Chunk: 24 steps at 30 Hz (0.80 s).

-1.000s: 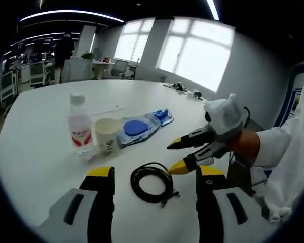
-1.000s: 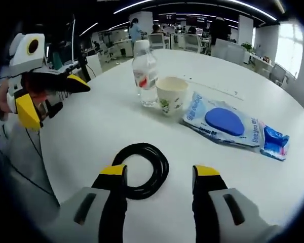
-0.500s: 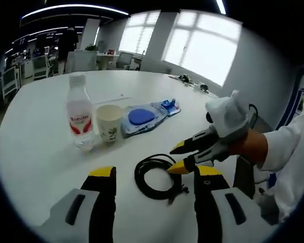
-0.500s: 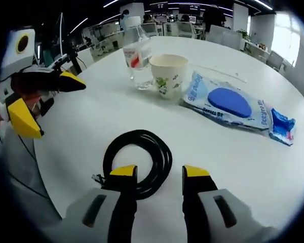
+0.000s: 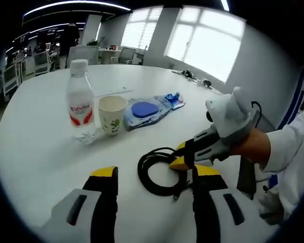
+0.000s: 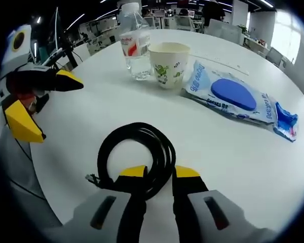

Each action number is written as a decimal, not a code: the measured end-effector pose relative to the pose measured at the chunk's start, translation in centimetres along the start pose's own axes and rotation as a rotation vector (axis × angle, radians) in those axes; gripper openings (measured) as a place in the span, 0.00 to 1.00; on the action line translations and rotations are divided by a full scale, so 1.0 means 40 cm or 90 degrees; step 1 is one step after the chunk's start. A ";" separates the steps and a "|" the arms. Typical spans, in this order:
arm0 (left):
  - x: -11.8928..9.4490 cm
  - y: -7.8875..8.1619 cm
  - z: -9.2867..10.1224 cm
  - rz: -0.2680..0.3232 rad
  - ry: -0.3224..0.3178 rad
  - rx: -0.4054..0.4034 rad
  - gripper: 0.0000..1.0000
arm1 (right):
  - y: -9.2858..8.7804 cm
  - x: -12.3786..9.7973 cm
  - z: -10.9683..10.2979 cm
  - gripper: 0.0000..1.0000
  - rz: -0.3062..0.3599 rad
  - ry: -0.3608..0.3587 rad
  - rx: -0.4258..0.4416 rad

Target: Arrange the tabletop items into an orderly group along one side of the table until the central work area is clear of visible clutter.

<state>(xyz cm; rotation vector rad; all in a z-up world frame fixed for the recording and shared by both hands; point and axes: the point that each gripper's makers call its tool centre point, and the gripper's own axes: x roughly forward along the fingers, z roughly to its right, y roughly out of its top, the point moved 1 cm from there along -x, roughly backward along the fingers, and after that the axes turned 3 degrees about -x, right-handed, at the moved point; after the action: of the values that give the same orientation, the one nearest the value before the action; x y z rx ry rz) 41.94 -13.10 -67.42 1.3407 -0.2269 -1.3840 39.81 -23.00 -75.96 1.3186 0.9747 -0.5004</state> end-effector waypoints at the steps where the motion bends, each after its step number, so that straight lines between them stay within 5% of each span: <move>1: 0.002 -0.001 -0.002 -0.001 0.002 0.000 0.59 | 0.001 0.000 0.001 0.17 0.001 -0.002 -0.001; 24: 0.109 -0.081 -0.034 -0.115 0.091 0.043 0.30 | 0.010 0.004 0.000 0.07 0.010 -0.012 0.020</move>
<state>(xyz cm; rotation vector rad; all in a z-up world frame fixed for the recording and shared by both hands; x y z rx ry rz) 42.48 -14.64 -72.77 1.5405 -0.0578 -1.4319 40.21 -22.87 -75.84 1.3465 0.9440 -0.5177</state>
